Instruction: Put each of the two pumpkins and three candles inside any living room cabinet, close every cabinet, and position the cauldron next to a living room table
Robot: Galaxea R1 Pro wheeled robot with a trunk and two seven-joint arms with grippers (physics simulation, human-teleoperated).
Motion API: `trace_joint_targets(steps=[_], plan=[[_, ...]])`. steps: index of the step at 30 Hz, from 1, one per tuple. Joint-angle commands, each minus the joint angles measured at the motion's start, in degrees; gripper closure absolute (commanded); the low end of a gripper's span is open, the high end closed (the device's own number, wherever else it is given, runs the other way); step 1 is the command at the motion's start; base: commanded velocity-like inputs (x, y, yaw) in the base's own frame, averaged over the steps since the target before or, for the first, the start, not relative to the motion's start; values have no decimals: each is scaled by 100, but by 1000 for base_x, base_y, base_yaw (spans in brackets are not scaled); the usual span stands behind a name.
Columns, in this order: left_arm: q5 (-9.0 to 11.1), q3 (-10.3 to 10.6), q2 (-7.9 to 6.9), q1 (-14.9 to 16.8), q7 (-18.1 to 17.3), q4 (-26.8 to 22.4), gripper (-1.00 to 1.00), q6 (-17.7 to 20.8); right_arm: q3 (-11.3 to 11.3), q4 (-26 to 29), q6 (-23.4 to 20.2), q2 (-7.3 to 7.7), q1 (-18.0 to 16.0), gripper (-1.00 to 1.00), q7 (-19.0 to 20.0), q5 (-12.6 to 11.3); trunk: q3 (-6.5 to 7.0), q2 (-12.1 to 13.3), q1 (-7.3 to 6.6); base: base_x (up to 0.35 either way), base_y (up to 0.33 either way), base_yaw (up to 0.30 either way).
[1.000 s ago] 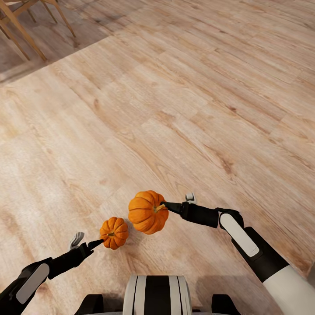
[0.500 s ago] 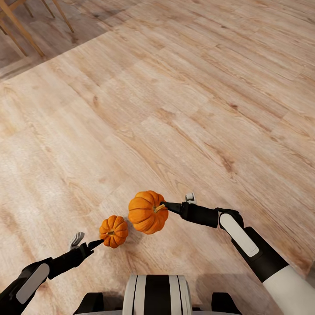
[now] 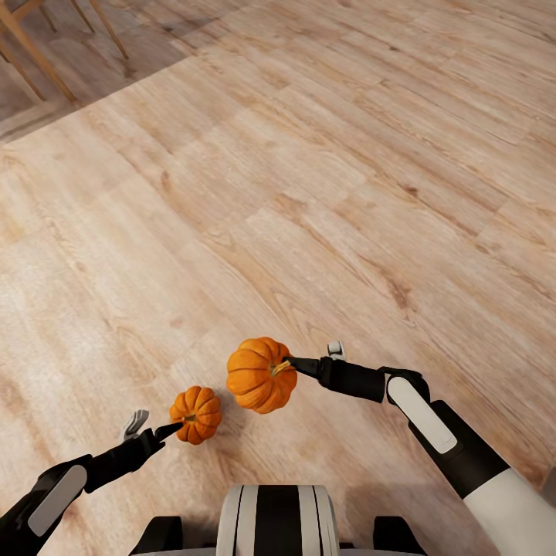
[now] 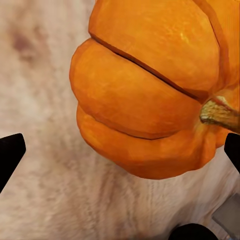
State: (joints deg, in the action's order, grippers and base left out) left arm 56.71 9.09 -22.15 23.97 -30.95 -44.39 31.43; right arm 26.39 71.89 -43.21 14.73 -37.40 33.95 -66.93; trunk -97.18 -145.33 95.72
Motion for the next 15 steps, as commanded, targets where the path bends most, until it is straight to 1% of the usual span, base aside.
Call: trace_joint_targets(steps=[1, 5, 10, 15], plan=[[50, 15, -5, 3, 3, 1, -100, 30, 7, 0, -21, 4, -4, 100, -3, -28, -3, -1, 0, 33, 0, 0], [50, 22, -5, 3, 1, 1, -100, 30, 3, 0, -21, 5, -4, 100, -3, -27, -3, -1, 0, 84, 0, 0], [50, 22, -4, 3, 1, 1, -100, 30, -1, 8, -21, 8, -4, 100, -3, -23, -3, -1, 0, 22, -1, 0], [50, 17, -5, 3, 1, 1, -100, 30, -2, 17, -21, 8, -4, 100, -3, -22, -3, -1, 0, 2, -75, 0]])
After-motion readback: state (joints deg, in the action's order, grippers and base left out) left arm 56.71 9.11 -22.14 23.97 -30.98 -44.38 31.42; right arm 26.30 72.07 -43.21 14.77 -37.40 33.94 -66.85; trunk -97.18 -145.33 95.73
